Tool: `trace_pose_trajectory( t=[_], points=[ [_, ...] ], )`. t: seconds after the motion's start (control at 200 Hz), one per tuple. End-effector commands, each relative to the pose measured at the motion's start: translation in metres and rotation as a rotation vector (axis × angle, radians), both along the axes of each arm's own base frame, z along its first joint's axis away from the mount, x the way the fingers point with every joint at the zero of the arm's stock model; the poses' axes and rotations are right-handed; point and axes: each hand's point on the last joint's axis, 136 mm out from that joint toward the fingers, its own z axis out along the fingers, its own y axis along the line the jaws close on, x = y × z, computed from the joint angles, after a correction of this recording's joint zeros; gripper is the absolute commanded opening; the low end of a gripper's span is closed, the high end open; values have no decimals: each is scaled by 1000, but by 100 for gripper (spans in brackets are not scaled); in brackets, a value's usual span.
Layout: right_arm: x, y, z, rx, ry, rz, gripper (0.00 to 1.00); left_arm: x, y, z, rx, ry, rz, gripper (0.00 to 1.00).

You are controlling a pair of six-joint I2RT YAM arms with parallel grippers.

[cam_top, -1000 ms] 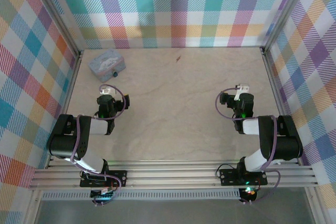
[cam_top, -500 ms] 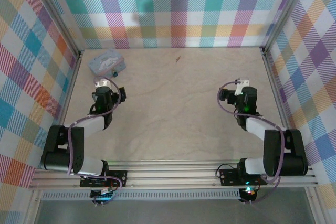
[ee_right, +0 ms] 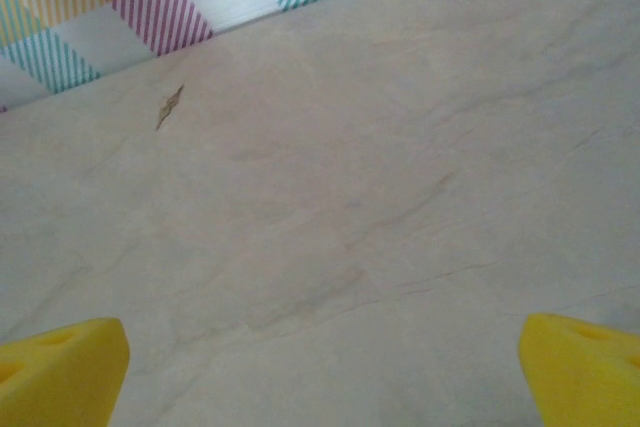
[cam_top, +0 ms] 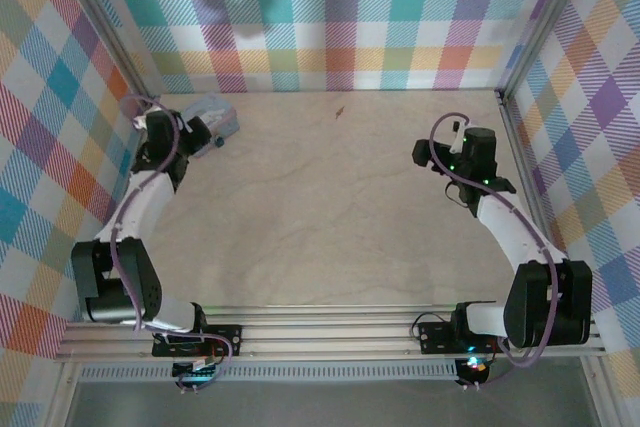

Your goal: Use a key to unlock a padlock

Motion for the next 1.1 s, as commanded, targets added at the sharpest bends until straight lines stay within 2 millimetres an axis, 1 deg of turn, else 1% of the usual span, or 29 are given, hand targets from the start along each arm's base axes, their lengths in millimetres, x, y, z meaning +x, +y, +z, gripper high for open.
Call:
trace_pose_trajectory(
  t=[0.0, 0.095, 0.17, 0.26, 0.37, 0.565, 0.725, 0.77, 0.89, 0.995, 1.095],
  points=[
    [-2, 23, -13, 55, 115, 32, 98, -6, -10, -47, -278, 178, -38, 100],
    [5, 43, -15, 59, 136, 71, 98, 5, -5, -54, -337, 193, -38, 100],
    [10, 59, -16, 55, 143, 107, 97, 15, -4, -57, -355, 197, -40, 97],
    [15, 78, -17, 46, 141, 147, 97, 29, -3, -67, -384, 214, -29, 93],
    [21, 97, -19, 43, 142, 187, 97, 41, 6, -81, -388, 247, 16, 91],
    [29, 123, -26, 40, 158, 237, 96, 67, 17, -91, -402, 250, 27, 86],
    [32, 136, -33, 44, 178, 266, 96, 83, 28, -100, -420, 248, 35, 84],
    [32, 138, -34, 44, 182, 275, 95, 86, 30, -104, -430, 246, 32, 82],
    [29, 141, -36, 41, 191, 282, 95, 92, 29, -113, -451, 252, 9, 74],
    [24, 138, -35, 41, 195, 269, 95, 90, 25, -123, -465, 268, -7, 66],
    [20, 135, -30, 48, 190, 253, 95, 82, 20, -129, -479, 275, -23, 52]
  ],
)
